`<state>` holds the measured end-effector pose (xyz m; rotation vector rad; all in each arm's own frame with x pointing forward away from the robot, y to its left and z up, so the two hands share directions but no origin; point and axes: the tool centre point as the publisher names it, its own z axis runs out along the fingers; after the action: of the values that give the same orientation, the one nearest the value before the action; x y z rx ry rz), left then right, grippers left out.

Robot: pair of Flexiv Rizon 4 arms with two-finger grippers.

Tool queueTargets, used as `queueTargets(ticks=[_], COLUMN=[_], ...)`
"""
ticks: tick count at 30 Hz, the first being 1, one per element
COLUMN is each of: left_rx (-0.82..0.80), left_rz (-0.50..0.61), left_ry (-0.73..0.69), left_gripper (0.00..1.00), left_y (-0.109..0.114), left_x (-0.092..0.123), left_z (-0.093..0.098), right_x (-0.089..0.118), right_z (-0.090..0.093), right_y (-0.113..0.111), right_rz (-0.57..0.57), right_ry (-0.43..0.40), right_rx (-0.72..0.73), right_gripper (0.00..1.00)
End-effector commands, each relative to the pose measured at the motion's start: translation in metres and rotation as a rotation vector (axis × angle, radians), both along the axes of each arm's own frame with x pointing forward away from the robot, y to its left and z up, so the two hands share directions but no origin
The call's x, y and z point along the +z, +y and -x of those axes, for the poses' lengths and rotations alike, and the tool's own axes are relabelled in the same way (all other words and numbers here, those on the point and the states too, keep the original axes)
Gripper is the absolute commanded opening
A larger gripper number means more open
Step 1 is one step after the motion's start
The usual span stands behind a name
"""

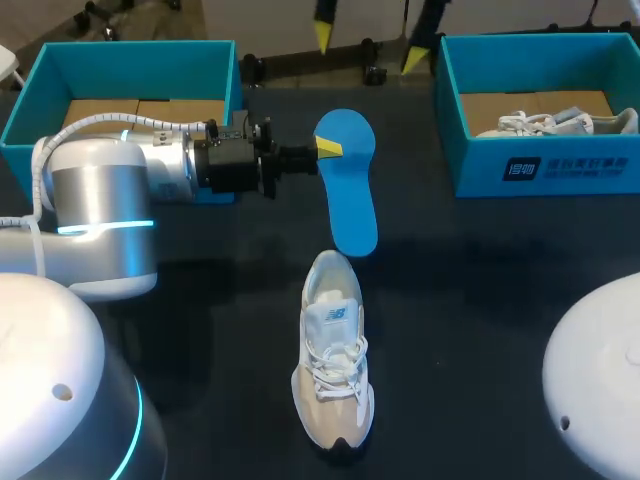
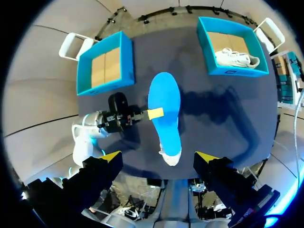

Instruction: Take the shoe out of the shoebox, open the shoe tongue, remove and reinsert the insole, then place the shoe into the shoebox

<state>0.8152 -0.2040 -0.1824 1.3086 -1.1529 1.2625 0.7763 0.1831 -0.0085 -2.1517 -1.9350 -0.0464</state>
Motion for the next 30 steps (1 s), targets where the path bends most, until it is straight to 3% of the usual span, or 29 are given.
queueTargets(ticks=[1,19,22,30], left_rx=[-0.002,-0.002,-0.002,-0.002], left_rz=[-0.001,-0.001,-0.001,-0.001], left_ry=[0.0,0.0,0.0,0.0], left_gripper=[0.0,0.0,0.0,0.0], left_y=[0.0,0.0,0.0,0.0], left_x=[0.0,0.0,0.0,0.0], left_z=[0.0,0.0,0.0,0.0], right_x=[-0.005,-0.027,-0.025,-0.024], right_z=[0.005,0.017,0.016,0.01], right_y=[0.015,0.051,0.047,0.009], right_rz=[0.277,0.161,0.112,-0.163], right_ry=[0.013,-0.033,-0.041,-0.024], right_rx=[0.036,0.047,0.044,0.031], right_gripper=[1.0,1.0,1.0,1.0])
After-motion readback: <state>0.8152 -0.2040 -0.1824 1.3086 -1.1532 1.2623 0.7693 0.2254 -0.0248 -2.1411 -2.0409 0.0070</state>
